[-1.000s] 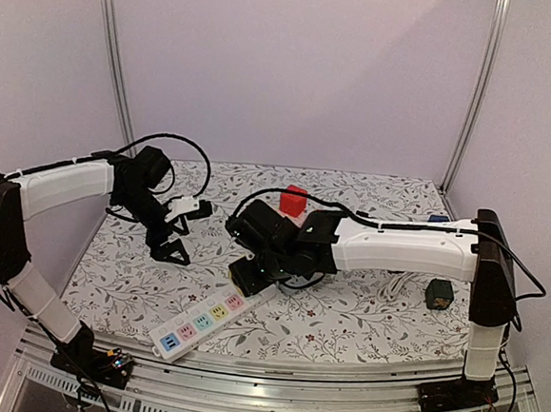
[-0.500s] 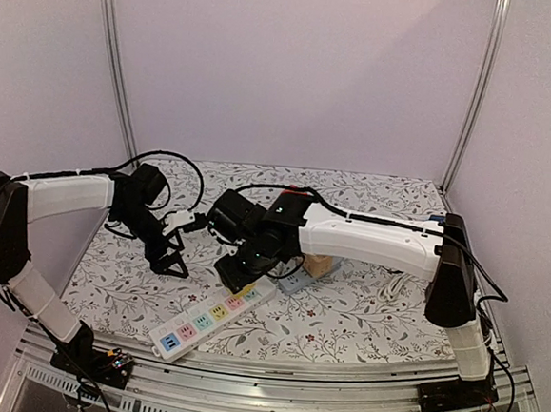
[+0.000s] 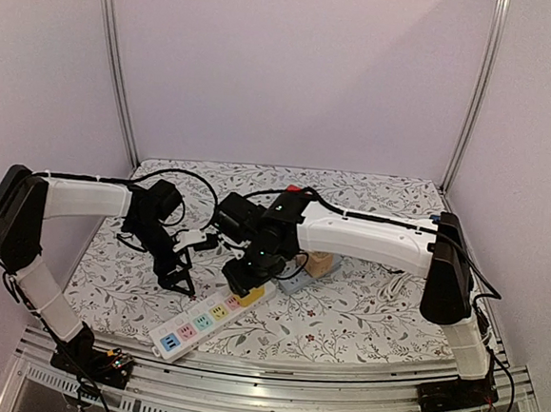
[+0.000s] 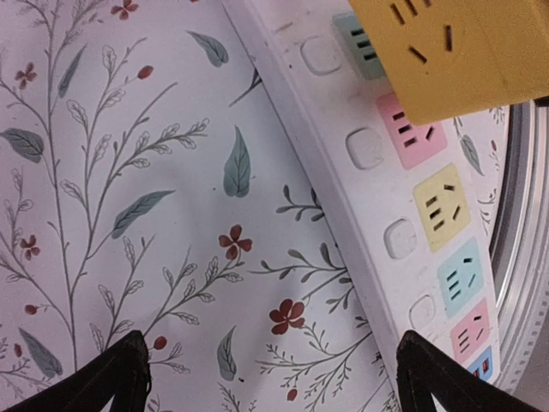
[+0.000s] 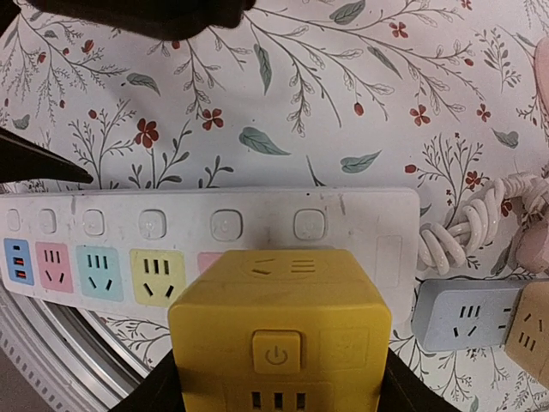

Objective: Insert the plug
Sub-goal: Insert the plug into the socket.

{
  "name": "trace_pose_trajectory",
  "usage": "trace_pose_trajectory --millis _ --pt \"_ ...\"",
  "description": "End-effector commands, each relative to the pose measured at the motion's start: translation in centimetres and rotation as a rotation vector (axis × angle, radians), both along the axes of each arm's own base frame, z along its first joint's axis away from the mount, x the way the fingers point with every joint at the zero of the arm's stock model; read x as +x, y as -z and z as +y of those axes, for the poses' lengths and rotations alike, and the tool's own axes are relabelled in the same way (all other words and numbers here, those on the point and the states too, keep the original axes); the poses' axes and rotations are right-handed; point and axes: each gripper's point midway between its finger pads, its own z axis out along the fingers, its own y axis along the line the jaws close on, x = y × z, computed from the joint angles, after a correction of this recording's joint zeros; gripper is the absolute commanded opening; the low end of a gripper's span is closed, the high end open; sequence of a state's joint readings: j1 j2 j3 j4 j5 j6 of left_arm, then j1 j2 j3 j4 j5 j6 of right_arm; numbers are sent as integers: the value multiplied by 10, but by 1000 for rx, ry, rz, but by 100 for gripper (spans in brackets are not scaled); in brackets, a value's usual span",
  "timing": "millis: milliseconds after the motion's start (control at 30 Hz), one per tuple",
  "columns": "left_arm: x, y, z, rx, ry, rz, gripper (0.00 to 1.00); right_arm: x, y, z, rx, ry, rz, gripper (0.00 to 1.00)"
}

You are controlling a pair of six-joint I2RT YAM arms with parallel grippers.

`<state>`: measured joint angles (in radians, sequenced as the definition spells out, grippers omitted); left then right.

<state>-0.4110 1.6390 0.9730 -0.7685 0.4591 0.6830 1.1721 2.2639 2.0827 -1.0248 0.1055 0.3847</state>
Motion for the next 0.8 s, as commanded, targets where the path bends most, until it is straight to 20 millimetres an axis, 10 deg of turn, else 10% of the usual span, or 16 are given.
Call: trace_pose_trajectory --millis 0,300,767 --pt "-2 5 -4 12 20 -6 99 2 -10 -5 23 20 53 0" --pt "-3 9 -3 28 25 -2 100 13 -32 -6 88 27 54 0" --pt "-3 10 -2 34 27 -6 99 10 -7 -1 70 -22 65 0"
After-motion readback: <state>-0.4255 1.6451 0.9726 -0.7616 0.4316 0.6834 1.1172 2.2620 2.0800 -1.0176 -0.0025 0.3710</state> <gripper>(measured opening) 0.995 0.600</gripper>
